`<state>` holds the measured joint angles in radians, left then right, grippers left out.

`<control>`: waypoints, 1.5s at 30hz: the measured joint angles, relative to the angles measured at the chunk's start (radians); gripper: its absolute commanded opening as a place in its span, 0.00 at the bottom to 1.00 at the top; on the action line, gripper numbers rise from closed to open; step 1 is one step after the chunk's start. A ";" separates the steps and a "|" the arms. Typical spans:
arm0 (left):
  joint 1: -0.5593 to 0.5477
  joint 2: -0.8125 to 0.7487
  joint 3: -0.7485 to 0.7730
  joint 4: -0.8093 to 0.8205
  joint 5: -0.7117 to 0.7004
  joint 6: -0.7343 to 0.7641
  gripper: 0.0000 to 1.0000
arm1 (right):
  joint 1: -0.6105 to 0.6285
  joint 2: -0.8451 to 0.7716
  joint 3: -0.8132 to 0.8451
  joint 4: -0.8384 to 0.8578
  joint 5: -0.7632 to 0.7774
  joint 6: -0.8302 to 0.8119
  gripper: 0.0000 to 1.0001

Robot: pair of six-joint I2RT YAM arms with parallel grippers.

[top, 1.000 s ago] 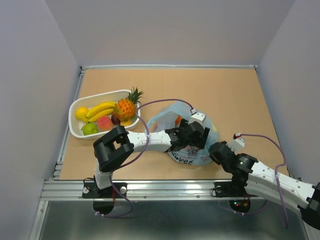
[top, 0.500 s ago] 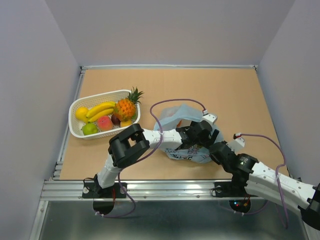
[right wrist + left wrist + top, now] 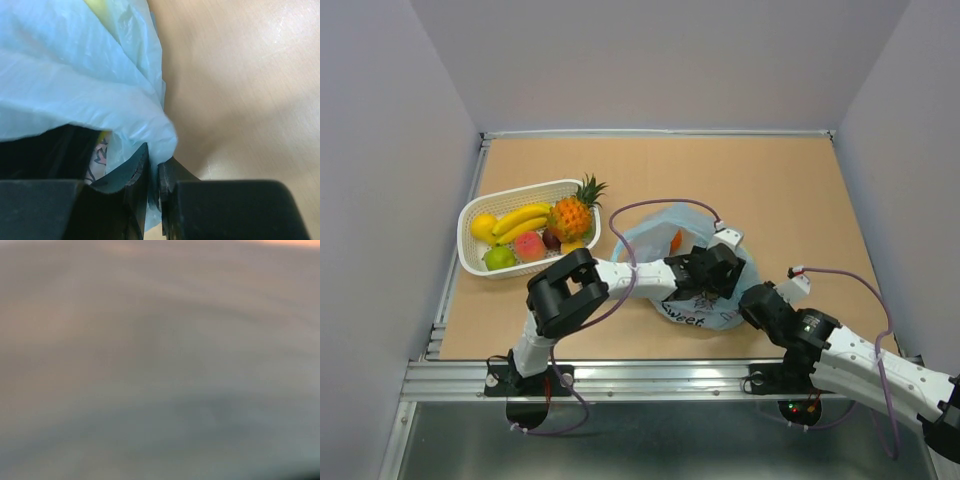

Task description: Untie the knot of the plastic bag and take out the fruit

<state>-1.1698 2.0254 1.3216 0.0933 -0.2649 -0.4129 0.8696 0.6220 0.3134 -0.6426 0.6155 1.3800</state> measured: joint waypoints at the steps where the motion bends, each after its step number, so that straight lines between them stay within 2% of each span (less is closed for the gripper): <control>1: 0.000 -0.019 -0.009 -0.008 -0.002 -0.001 0.33 | 0.000 0.000 0.000 0.000 0.000 0.000 0.17; 11: 0.015 -0.363 -0.071 -0.118 -0.027 -0.016 0.34 | 0.000 0.000 0.000 0.000 0.002 0.000 0.17; 17: 0.124 -0.564 -0.151 -0.226 -0.023 -0.038 0.34 | 0.000 0.000 0.000 0.000 0.007 -0.008 0.17; 22: 0.364 -0.775 -0.220 -0.335 -0.058 -0.049 0.34 | 0.000 0.000 0.000 0.000 0.018 -0.027 0.17; 27: 0.723 -0.890 -0.250 -0.386 -0.058 -0.028 0.34 | 0.000 0.002 0.000 0.000 0.032 -0.061 0.17; 30: 0.908 -0.891 -0.251 -0.398 -0.055 -0.006 0.39 | 0.000 0.000 0.001 0.000 0.040 -0.080 0.17; 33: 1.036 -0.857 -0.251 -0.393 -0.026 0.012 0.48 | 0.000 -0.001 0.005 0.000 0.043 -0.095 0.18; 34: 1.075 -0.834 -0.251 -0.386 -0.014 0.015 0.57 | 0.000 -0.001 0.008 0.000 0.044 -0.103 0.18; 36: 1.114 -0.776 -0.251 -0.380 0.011 0.021 0.64 | 0.000 -0.005 0.013 0.000 0.045 -0.117 0.18; 37: 1.123 -0.746 -0.251 -0.377 0.023 0.024 0.72 | 0.000 -0.008 0.015 0.000 0.045 -0.121 0.20; 39: 1.139 -0.692 -0.251 -0.374 0.046 0.032 0.80 | 0.000 -0.014 0.021 0.000 0.048 -0.132 0.22; 40: 1.147 -0.668 -0.254 -0.370 0.061 0.038 0.90 | 0.000 -0.019 0.024 0.000 0.050 -0.138 0.24; 42: 1.163 -0.651 -0.266 -0.367 0.078 0.046 0.98 | 0.000 -0.027 0.031 0.000 0.053 -0.150 0.27; 45: 1.192 -0.652 -0.282 -0.366 0.091 0.057 0.99 | 0.000 -0.026 0.045 0.000 0.062 -0.174 0.34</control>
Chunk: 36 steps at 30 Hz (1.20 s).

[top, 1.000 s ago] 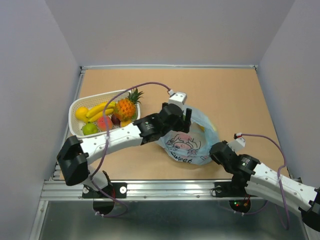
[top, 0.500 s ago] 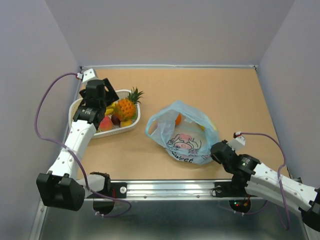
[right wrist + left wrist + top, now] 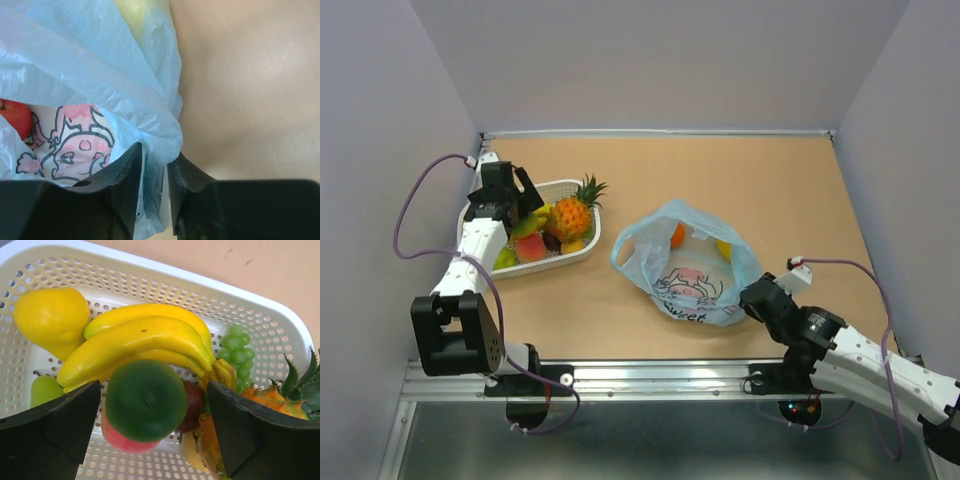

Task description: Untie the knot of the plastic bag and take out the fruit

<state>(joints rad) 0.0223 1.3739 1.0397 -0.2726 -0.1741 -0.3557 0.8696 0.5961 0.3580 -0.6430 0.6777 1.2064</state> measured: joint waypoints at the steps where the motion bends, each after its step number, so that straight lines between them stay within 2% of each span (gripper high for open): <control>1: 0.008 -0.004 0.000 0.005 0.002 0.004 0.99 | 0.000 0.002 0.008 0.000 0.004 -0.009 0.39; 4: 0.012 -0.027 -0.003 0.019 0.014 0.013 0.99 | 0.000 0.022 0.029 0.002 0.010 -0.038 0.50; 9: 0.011 -0.111 -0.039 0.029 0.016 0.027 0.99 | 0.000 0.077 0.077 -0.002 -0.001 -0.114 0.87; 12: 0.011 -0.177 -0.057 0.031 0.013 0.033 0.99 | 0.000 0.109 0.135 -0.005 -0.034 -0.176 0.98; 20: 0.011 -0.285 -0.064 0.045 0.018 0.040 0.99 | 0.000 0.214 0.372 -0.035 -0.072 -0.343 1.00; 27: 0.011 -0.336 -0.083 0.053 0.035 0.042 0.99 | -0.020 0.414 0.553 -0.132 0.120 -0.432 1.00; 32: 0.011 -0.360 -0.097 0.056 0.046 0.045 0.99 | -0.145 0.533 0.605 -0.134 0.186 -0.515 1.00; 36: 0.011 -0.368 -0.098 0.059 0.056 0.045 0.99 | -0.241 0.571 0.601 -0.078 0.129 -0.591 1.00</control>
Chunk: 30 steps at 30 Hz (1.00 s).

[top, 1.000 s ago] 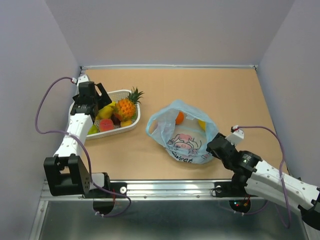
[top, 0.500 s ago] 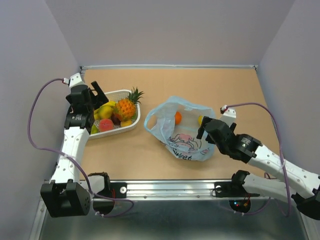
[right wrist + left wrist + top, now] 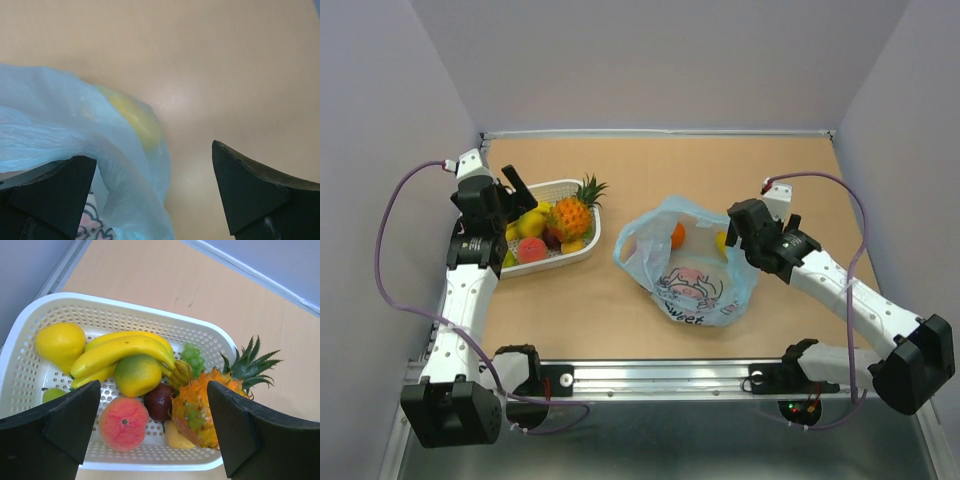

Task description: Untie the knot of the plastic bag and take out the fruit

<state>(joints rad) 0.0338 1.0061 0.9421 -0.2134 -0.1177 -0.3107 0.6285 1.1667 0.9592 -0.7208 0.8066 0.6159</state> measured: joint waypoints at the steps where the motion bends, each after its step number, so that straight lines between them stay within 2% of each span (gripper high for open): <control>1: 0.000 -0.002 0.000 0.000 0.004 0.000 0.99 | -0.026 0.000 -0.012 0.050 -0.040 -0.022 1.00; 8: 0.000 -0.007 0.000 0.002 0.016 0.003 0.99 | -0.130 0.072 -0.090 0.287 -0.253 -0.121 0.99; 10: 0.000 -0.007 0.000 0.003 0.019 0.003 0.99 | -0.161 0.103 -0.109 0.328 -0.287 -0.133 0.94; 11: 0.000 -0.007 0.000 0.005 0.020 0.003 0.99 | -0.180 0.122 -0.124 0.351 -0.308 -0.140 0.82; 13: 0.000 -0.007 0.000 0.006 0.021 0.003 0.99 | -0.201 0.146 -0.146 0.380 -0.331 -0.150 0.68; 14: 0.000 -0.007 0.000 0.007 0.021 0.004 0.99 | -0.209 0.153 -0.156 0.393 -0.338 -0.154 0.54; 16: 0.000 -0.007 0.000 0.007 0.024 0.004 0.99 | -0.210 0.156 -0.158 0.405 -0.344 -0.162 0.35; 17: 0.000 -0.007 0.000 0.007 0.025 0.004 0.99 | -0.210 0.155 -0.158 0.419 -0.346 -0.170 0.14; 19: 0.000 -0.007 -0.001 0.007 0.031 0.004 0.99 | -0.210 0.154 -0.158 0.440 -0.351 -0.180 0.01; 22: 0.000 -0.010 -0.005 0.013 0.046 0.005 0.99 | -0.210 0.126 -0.158 0.446 -0.393 -0.212 0.00; 27: -0.006 -0.050 -0.044 0.040 0.099 0.008 0.99 | -0.209 -0.014 -0.158 0.446 -0.515 -0.244 0.00; 30: -0.058 -0.093 -0.061 0.066 0.121 0.011 0.99 | -0.205 -0.103 -0.158 0.446 -0.595 -0.253 0.00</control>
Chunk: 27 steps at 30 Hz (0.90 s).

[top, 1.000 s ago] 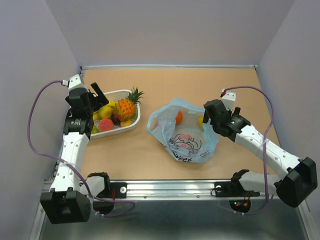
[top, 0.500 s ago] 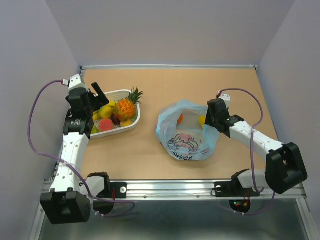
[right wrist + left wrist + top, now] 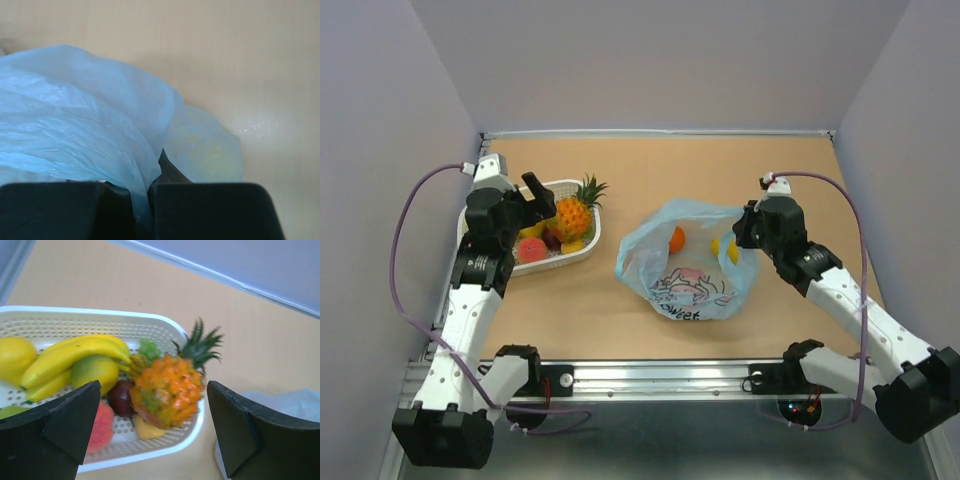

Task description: Untie the knot of the plastic bag and take out the fruit

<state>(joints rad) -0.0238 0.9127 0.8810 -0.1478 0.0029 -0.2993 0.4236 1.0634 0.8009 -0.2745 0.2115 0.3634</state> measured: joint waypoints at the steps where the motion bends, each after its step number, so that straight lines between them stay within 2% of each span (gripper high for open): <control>1: -0.025 -0.014 -0.005 0.005 0.005 0.001 0.99 | 0.007 -0.025 0.000 -0.001 -0.020 -0.002 0.00; 6: -0.174 -0.075 -0.025 0.009 0.022 -0.002 0.99 | 0.085 -0.088 0.001 -0.009 -0.093 -0.014 0.00; 12: -0.386 -0.171 -0.053 -0.007 0.014 -0.071 0.97 | 0.203 -0.055 0.025 -0.055 -0.082 -0.046 0.00; 17: -0.529 -0.204 -0.053 -0.006 -0.016 -0.146 0.96 | 0.226 -0.027 0.034 -0.068 0.008 -0.045 0.01; 21: -0.697 -0.173 -0.053 -0.005 -0.078 -0.189 0.95 | 0.226 -0.032 0.020 -0.073 0.137 0.002 0.01; 22: -0.734 -0.156 -0.053 -0.005 -0.095 -0.196 0.95 | 0.226 -0.041 0.002 -0.073 0.175 0.020 0.06; 23: -0.774 -0.134 -0.053 -0.003 -0.119 -0.204 0.95 | 0.226 -0.049 -0.011 -0.076 0.196 0.032 0.22; 25: -0.837 -0.081 -0.053 0.006 -0.164 -0.215 0.95 | 0.226 -0.068 -0.050 -0.078 0.243 0.060 0.38; 26: -0.869 -0.058 -0.052 0.010 -0.183 -0.217 0.95 | 0.226 -0.075 -0.072 -0.090 0.274 0.080 0.54; 27: -0.896 -0.023 -0.052 0.013 -0.204 -0.222 0.95 | 0.226 -0.075 -0.080 -0.095 0.291 0.089 0.64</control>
<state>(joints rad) -0.9199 0.8894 0.8288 -0.1345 -0.2008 -0.5209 0.6495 0.9882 0.7204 -0.3695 0.5030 0.4519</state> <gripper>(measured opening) 0.952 0.358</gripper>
